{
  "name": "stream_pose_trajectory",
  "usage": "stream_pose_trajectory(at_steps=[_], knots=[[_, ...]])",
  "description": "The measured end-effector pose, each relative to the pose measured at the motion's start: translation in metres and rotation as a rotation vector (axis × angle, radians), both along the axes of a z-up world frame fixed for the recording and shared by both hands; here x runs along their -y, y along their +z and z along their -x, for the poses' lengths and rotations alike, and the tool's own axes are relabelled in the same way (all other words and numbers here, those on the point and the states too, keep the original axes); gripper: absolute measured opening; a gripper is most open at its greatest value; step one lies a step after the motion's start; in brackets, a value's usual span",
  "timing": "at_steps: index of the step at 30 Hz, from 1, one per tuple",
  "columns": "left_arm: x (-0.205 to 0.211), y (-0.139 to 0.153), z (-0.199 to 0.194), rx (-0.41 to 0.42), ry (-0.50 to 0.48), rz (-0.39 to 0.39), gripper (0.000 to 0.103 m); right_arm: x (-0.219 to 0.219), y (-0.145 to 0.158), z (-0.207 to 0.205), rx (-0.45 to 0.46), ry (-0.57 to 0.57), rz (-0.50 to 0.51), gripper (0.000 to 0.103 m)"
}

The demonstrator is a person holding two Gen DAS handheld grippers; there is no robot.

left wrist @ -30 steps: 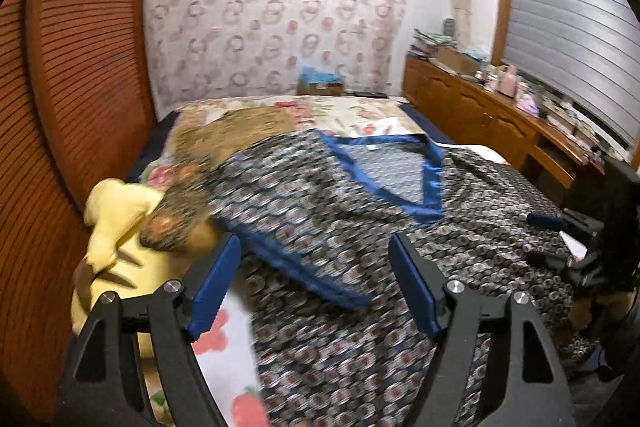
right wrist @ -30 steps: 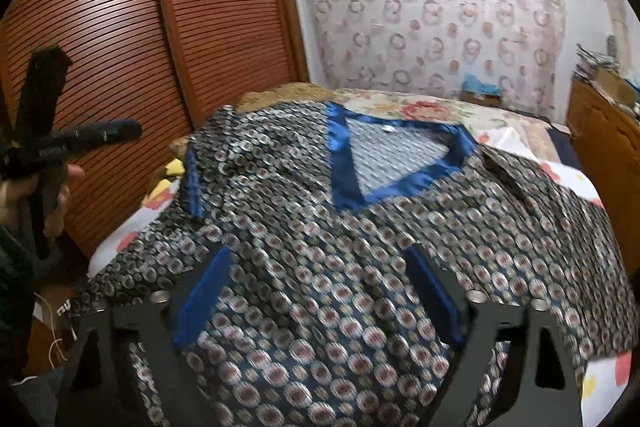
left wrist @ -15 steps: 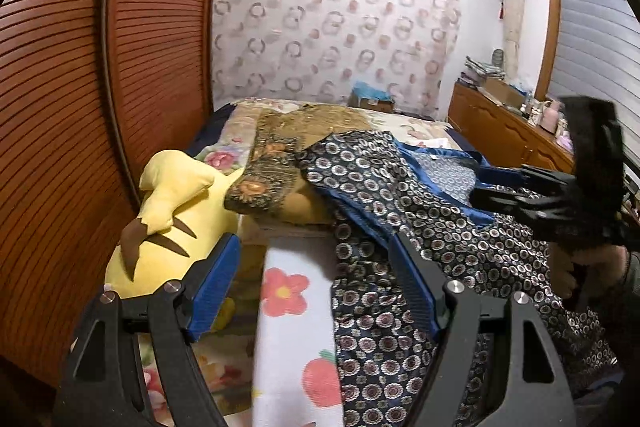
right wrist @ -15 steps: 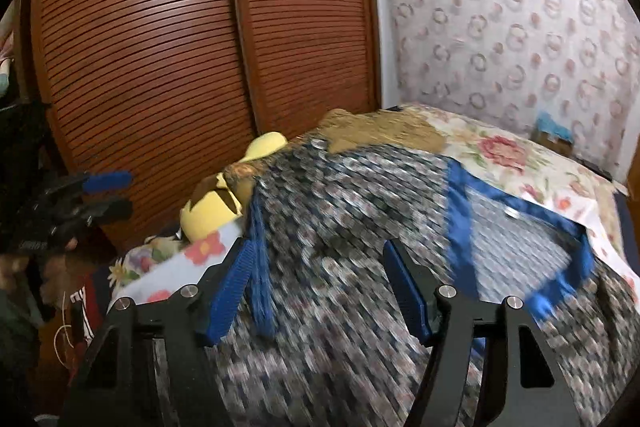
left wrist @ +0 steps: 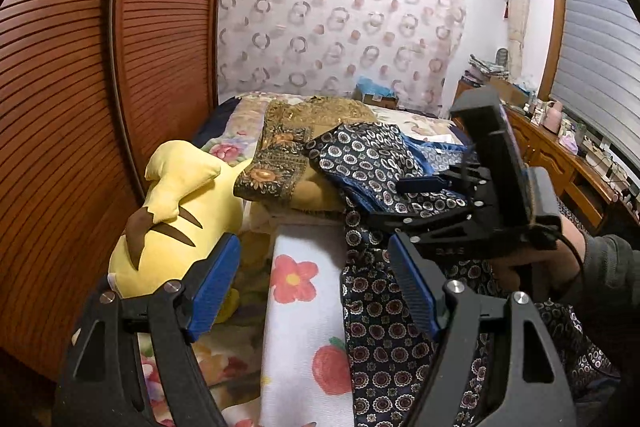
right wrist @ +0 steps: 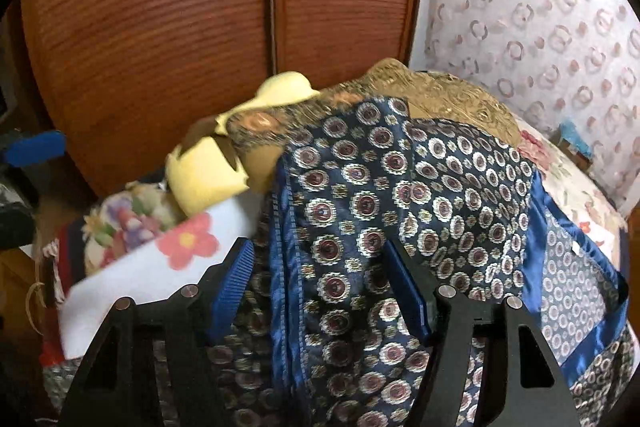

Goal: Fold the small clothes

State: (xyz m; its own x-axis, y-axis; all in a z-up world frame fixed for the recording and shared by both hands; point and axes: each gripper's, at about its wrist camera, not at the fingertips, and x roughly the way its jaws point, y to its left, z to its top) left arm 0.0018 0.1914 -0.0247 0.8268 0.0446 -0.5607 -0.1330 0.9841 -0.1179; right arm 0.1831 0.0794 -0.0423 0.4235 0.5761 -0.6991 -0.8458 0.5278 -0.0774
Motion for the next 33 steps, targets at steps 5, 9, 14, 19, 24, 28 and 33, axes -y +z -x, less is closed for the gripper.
stream_pose_trajectory(at_steps=[5, 9, 14, 19, 24, 28, 33], knots=[[0.004, -0.003, -0.002, -0.007, -0.011, 0.003, 0.077, -0.003, -0.004, -0.026, 0.031, -0.081, 0.021, 0.069], [0.009, -0.006, -0.006, -0.013, -0.025, 0.009, 0.077, 0.014, -0.002, -0.042, 0.06, -0.188, 0.01, 0.069], [0.018, -0.01, -0.021, -0.021, -0.048, 0.005, 0.077, 0.05, 0.006, -0.059, 0.005, -0.265, -0.069, 0.069], [0.021, -0.012, -0.043, -0.034, -0.069, -0.01, 0.077, 0.083, 0.014, -0.046, -0.009, -0.273, -0.122, 0.069], [0.015, -0.011, -0.075, -0.044, -0.101, 0.011, 0.077, 0.124, 0.008, -0.033, -0.018, -0.282, -0.15, 0.069], [0.01, -0.012, -0.099, -0.05, -0.116, 0.034, 0.077, 0.148, -0.007, -0.022, -0.027, -0.297, -0.123, 0.079], [-0.001, -0.015, -0.132, -0.082, -0.118, 0.075, 0.068, 0.175, -0.03, -0.023, -0.061, -0.348, -0.038, 0.081]])
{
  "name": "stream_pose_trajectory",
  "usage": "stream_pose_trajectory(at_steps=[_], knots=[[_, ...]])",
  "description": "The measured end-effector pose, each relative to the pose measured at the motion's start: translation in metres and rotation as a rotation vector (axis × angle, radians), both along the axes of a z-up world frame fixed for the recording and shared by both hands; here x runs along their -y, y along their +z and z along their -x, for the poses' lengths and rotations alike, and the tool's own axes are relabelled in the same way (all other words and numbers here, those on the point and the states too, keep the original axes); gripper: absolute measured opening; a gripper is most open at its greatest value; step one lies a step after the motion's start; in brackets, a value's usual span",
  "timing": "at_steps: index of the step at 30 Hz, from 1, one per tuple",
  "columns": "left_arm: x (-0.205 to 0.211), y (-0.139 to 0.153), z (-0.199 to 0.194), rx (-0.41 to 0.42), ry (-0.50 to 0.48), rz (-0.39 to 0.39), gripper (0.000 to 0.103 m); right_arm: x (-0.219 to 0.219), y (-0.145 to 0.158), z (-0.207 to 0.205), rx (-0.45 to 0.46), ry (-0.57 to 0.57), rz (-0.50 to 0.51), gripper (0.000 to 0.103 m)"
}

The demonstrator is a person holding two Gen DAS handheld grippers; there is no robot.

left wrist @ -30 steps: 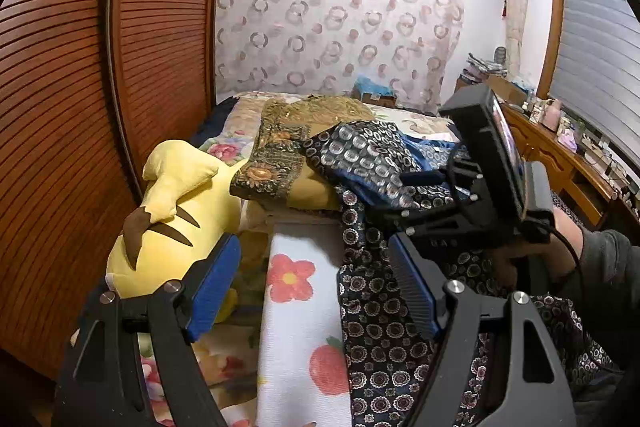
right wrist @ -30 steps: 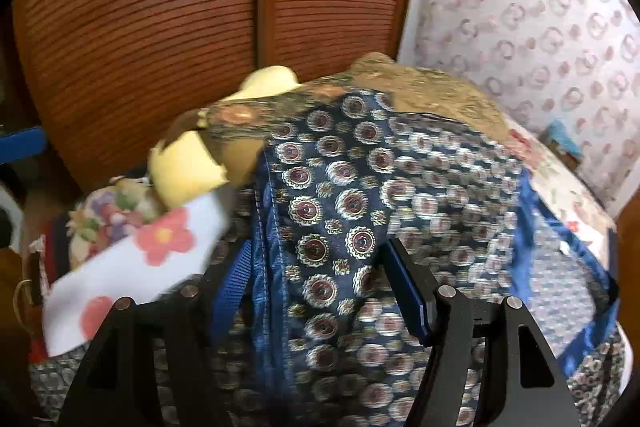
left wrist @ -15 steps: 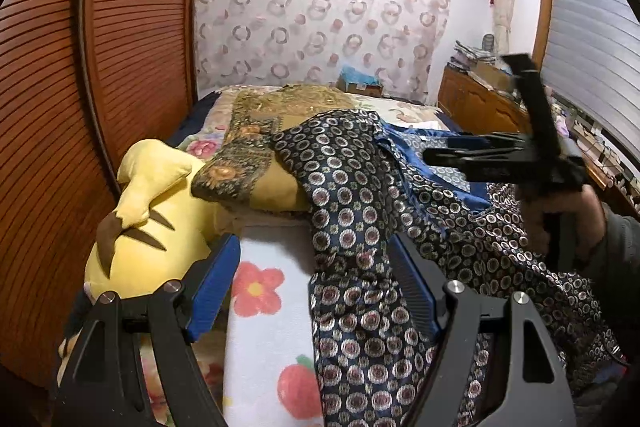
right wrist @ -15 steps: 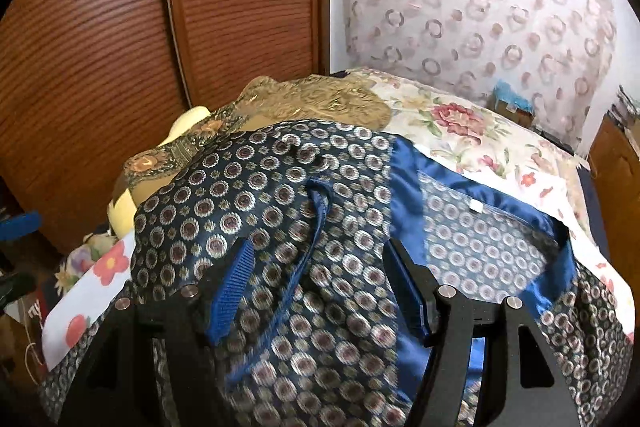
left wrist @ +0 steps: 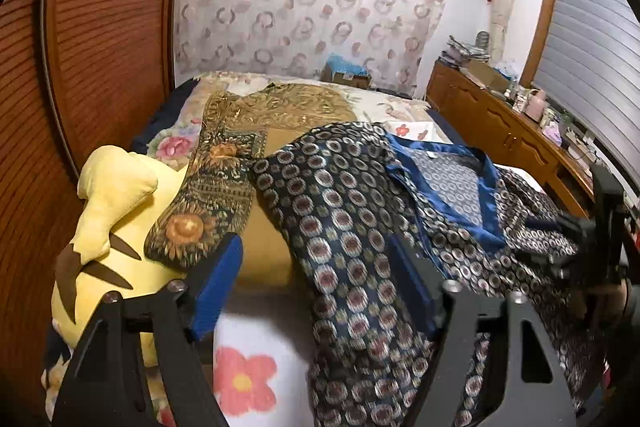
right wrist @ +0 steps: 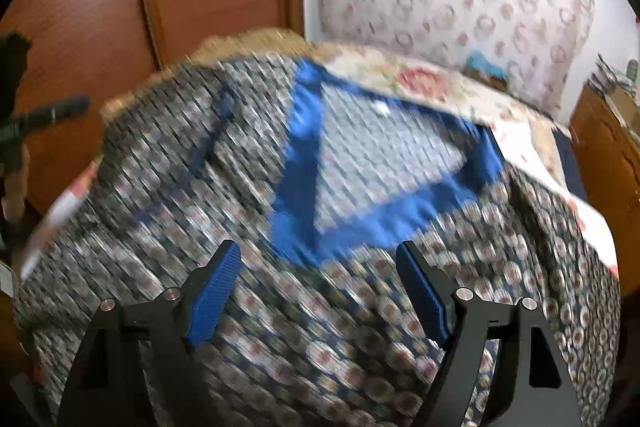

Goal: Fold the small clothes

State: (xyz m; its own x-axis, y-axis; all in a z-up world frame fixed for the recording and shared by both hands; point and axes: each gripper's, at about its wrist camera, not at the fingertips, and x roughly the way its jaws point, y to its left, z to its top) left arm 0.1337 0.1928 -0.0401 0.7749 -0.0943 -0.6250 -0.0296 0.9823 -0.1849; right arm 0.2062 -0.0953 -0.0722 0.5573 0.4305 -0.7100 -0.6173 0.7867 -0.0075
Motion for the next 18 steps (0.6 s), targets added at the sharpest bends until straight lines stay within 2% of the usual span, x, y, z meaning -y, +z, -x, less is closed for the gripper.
stream_pose_trajectory(at_steps=[3, 9, 13, 16, 18], knots=[[-0.004, -0.002, -0.018, -0.026, -0.005, 0.004, 0.062, 0.009, -0.014, -0.003, -0.023, -0.025, 0.037, 0.081], [-0.019, -0.014, -0.056, -0.122, 0.042, 0.045, 0.062, 0.012, -0.027, -0.006, -0.043, -0.051, 0.051, 0.081], [-0.023, -0.023, -0.072, -0.164, 0.043, 0.066, 0.061, 0.015, -0.026, -0.005, -0.023, -0.047, 0.053, 0.081], [-0.02, -0.026, -0.079, -0.186, 0.035, 0.046, 0.052, 0.015, -0.026, -0.005, -0.021, -0.044, 0.061, 0.081], [-0.021, -0.029, -0.085, -0.21, 0.06, 0.025, 0.052, 0.016, -0.027, -0.007, -0.025, -0.045, 0.06, 0.081]])
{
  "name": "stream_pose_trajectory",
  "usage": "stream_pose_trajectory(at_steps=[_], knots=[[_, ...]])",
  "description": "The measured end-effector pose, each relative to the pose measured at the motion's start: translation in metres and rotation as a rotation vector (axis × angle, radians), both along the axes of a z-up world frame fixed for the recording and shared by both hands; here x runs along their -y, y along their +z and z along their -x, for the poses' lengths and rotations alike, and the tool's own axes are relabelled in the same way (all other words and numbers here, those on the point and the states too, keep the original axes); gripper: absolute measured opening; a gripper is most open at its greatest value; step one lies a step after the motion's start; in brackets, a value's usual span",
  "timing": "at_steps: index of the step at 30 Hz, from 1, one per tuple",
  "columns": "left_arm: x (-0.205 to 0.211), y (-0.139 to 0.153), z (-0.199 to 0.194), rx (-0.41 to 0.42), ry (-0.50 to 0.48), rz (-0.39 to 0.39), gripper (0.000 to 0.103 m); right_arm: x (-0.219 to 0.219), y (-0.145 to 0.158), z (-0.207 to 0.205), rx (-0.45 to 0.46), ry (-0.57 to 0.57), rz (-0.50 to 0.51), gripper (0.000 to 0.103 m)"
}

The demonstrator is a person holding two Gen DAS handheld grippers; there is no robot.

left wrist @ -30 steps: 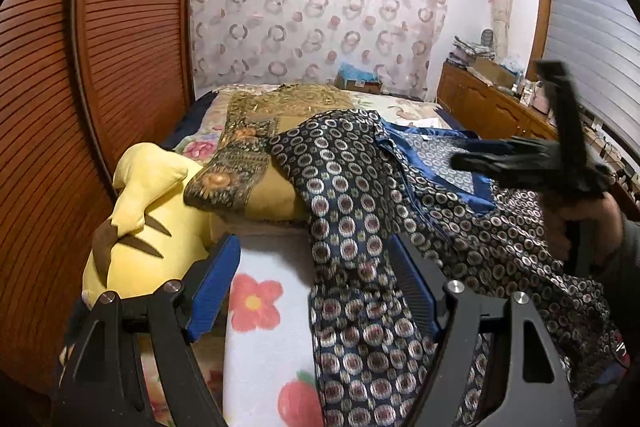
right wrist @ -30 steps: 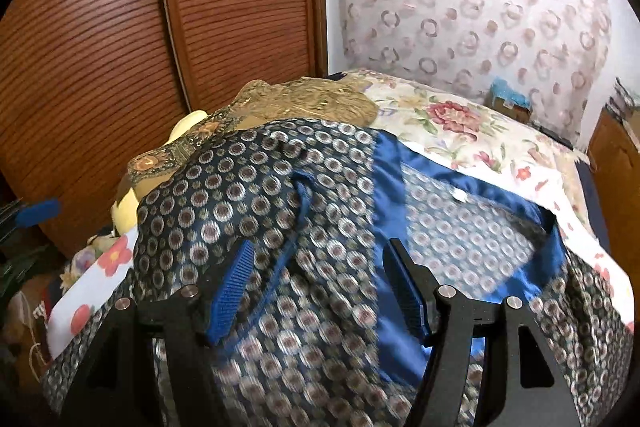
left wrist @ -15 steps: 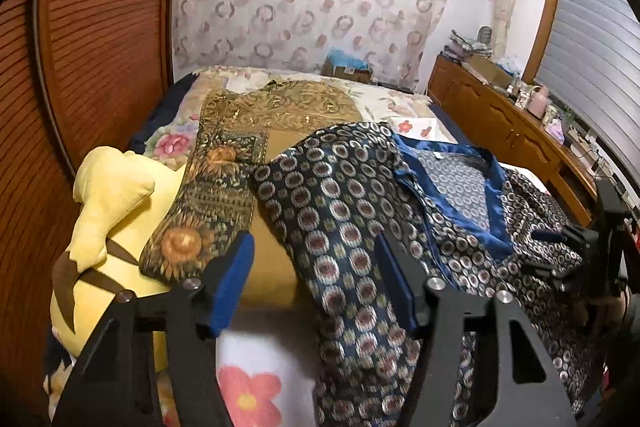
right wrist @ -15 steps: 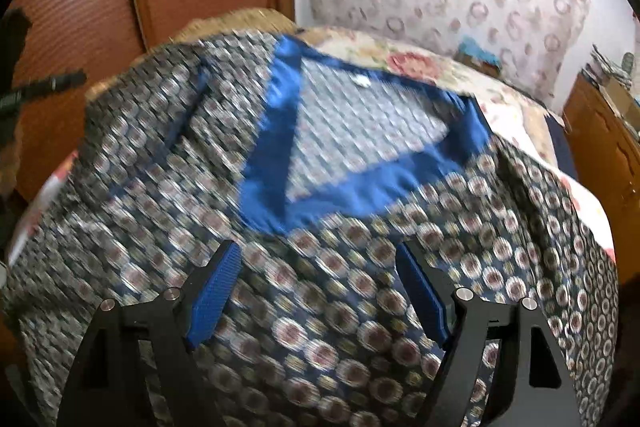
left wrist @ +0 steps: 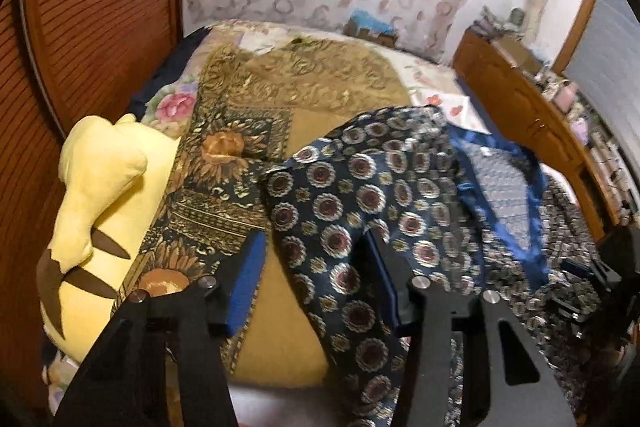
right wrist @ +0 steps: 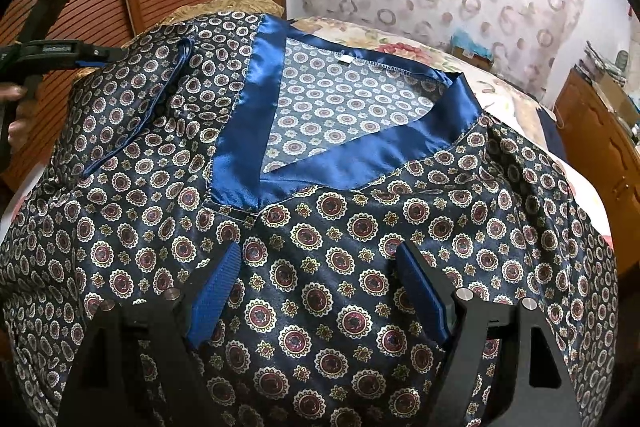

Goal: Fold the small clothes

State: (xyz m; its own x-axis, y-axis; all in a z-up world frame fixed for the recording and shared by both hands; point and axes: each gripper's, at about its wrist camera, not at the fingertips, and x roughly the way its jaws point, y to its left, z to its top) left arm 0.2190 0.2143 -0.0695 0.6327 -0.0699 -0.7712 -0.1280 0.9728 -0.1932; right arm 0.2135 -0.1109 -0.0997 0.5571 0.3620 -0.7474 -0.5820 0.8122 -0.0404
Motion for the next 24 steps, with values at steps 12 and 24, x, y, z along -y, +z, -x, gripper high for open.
stream_pose_trajectory(at_steps=[12, 24], knots=[[-0.009, -0.006, -0.013, -0.021, -0.014, 0.034, 0.004, -0.002, 0.0, 0.003, 0.012, -0.005, 0.022, 0.081], [0.005, 0.052, 0.001, 0.132, 0.008, -0.174, 0.002, -0.002, 0.001, 0.005, 0.022, -0.002, 0.03, 0.081]])
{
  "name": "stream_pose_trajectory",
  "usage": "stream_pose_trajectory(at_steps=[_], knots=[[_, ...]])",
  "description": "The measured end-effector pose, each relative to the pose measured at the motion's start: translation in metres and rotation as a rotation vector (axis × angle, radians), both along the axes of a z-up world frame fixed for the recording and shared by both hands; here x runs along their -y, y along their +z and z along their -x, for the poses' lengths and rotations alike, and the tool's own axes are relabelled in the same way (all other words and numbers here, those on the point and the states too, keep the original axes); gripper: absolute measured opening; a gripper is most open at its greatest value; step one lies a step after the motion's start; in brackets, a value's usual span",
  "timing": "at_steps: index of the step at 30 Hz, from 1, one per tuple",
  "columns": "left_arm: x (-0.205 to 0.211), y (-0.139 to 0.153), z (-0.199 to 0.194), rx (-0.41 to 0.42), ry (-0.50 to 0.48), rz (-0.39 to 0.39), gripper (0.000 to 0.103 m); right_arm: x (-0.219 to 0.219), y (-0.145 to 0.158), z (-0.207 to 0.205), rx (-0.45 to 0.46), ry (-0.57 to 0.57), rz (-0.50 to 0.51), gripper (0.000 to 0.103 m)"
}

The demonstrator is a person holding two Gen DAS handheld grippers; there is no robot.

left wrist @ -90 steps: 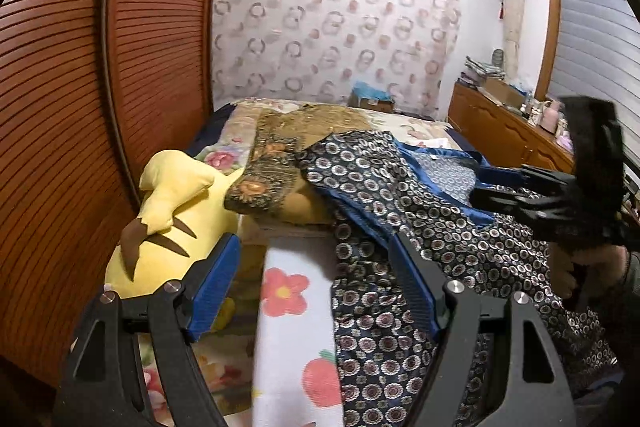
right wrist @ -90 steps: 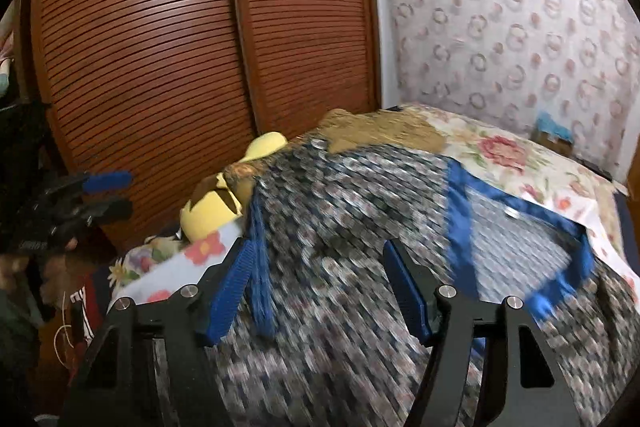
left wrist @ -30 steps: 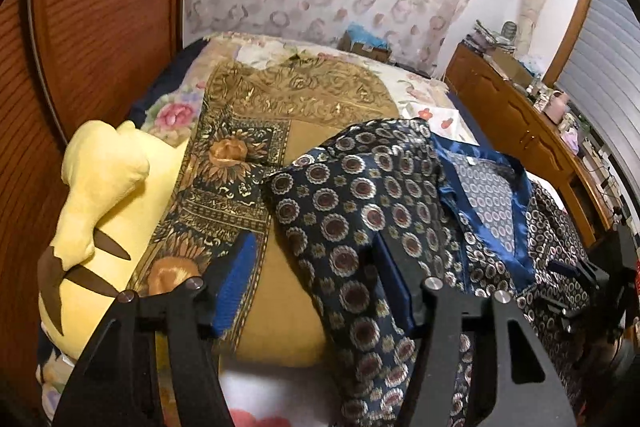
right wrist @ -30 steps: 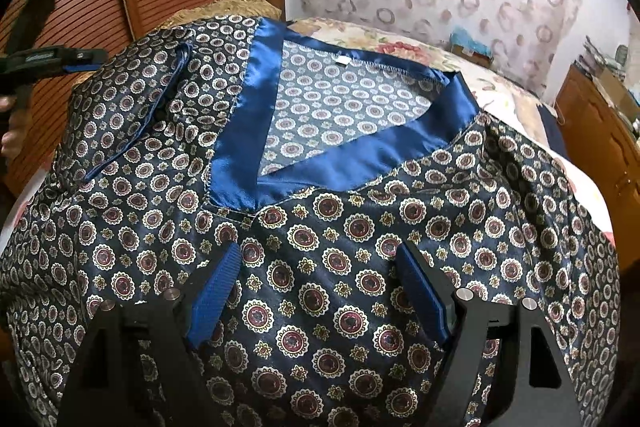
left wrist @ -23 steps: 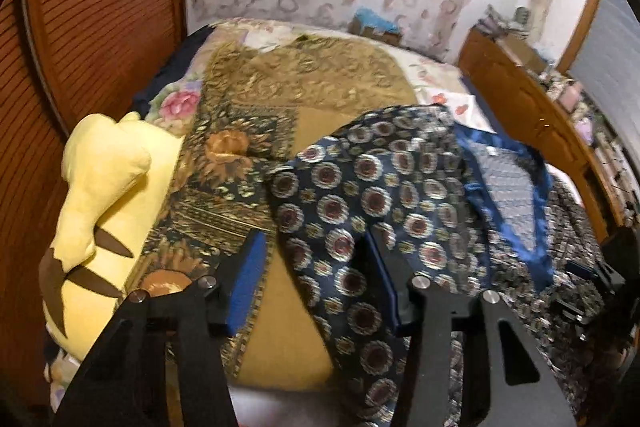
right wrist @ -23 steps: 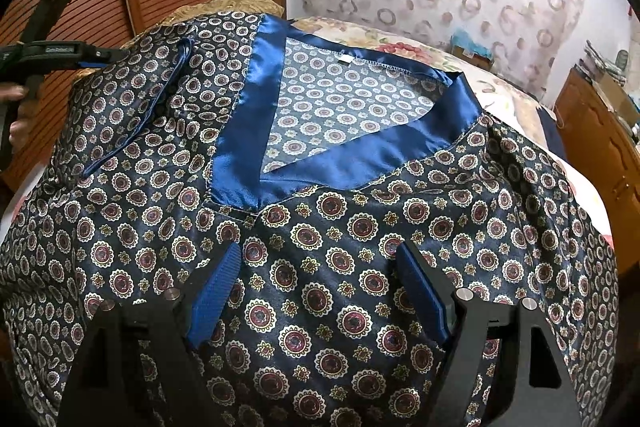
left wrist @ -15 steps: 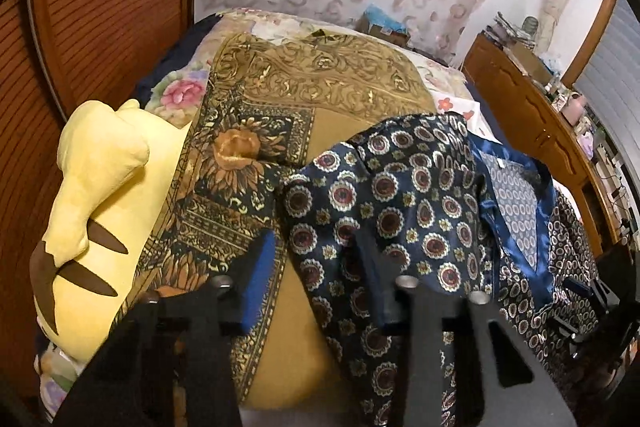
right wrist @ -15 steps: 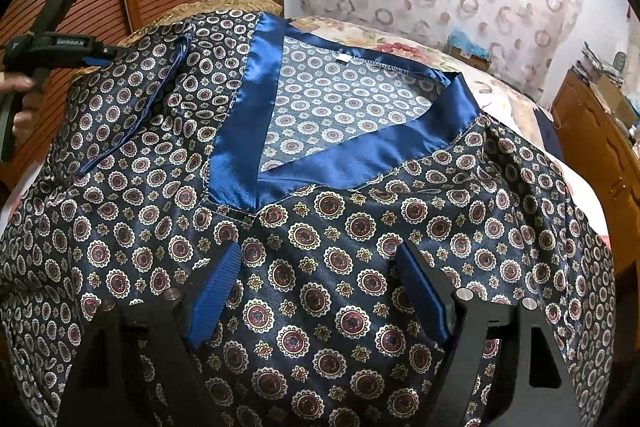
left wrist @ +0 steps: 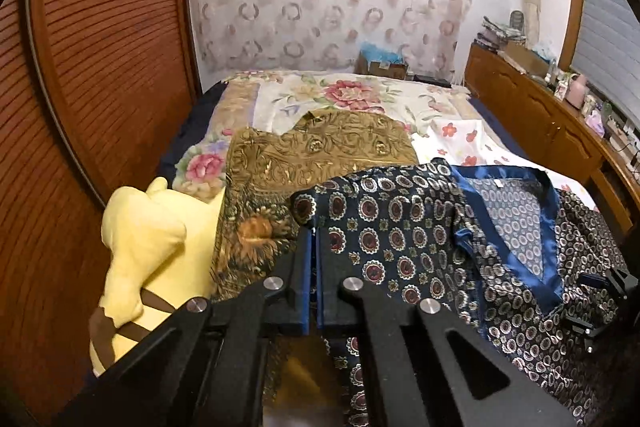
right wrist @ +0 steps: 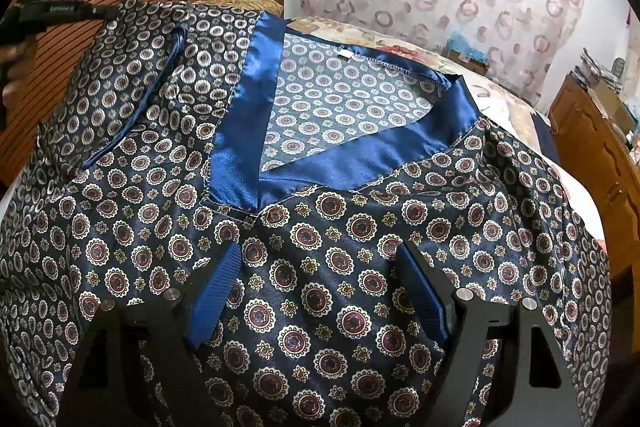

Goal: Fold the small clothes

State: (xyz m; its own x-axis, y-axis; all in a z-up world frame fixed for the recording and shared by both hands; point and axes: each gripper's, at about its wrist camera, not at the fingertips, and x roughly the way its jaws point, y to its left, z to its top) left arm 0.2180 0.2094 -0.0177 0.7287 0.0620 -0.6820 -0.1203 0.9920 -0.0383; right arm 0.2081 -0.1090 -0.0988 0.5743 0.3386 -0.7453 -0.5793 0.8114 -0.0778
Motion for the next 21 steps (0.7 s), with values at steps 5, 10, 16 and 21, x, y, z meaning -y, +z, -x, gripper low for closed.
stream_pose_trajectory(at_steps=[5, 10, 16, 21], knots=[[0.005, -0.002, -0.002, 0.006, -0.012, -0.013, 0.009, 0.0, 0.0, 0.001, -0.001, 0.001, -0.001, 0.081], [0.024, 0.006, 0.004, 0.035, -0.071, -0.046, 0.064, 0.001, 0.001, 0.001, -0.001, 0.001, -0.002, 0.081], [0.053, 0.005, 0.0, 0.03, -0.114, -0.105, 0.071, 0.0, 0.001, 0.001, -0.001, 0.0, -0.001, 0.081], [0.077, -0.017, -0.026, -0.067, -0.168, -0.191, 0.071, 0.001, 0.001, 0.0, -0.007, -0.002, -0.008, 0.081]])
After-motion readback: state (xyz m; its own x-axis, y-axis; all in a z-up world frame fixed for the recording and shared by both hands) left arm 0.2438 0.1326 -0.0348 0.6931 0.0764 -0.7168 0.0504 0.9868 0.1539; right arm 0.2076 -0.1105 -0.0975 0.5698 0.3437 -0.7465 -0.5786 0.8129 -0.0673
